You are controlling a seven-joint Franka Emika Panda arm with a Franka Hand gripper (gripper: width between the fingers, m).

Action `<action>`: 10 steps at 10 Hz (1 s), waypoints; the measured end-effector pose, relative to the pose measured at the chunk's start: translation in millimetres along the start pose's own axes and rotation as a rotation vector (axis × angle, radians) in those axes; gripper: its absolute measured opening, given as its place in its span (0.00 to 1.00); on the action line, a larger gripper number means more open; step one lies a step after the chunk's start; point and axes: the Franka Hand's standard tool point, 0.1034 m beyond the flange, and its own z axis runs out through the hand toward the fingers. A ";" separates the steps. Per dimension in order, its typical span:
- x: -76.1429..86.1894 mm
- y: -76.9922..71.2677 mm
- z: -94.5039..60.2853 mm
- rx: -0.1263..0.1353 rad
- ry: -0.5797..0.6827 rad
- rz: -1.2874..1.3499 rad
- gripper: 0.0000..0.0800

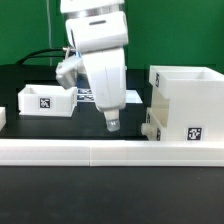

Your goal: Assemble drawer

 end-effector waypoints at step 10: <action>-11.3 -47.6 -17.2 0.033 -0.038 0.053 0.81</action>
Offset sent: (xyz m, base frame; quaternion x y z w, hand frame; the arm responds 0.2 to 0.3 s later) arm -0.0475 -0.0078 0.0197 -0.0413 -0.0101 0.0818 0.9957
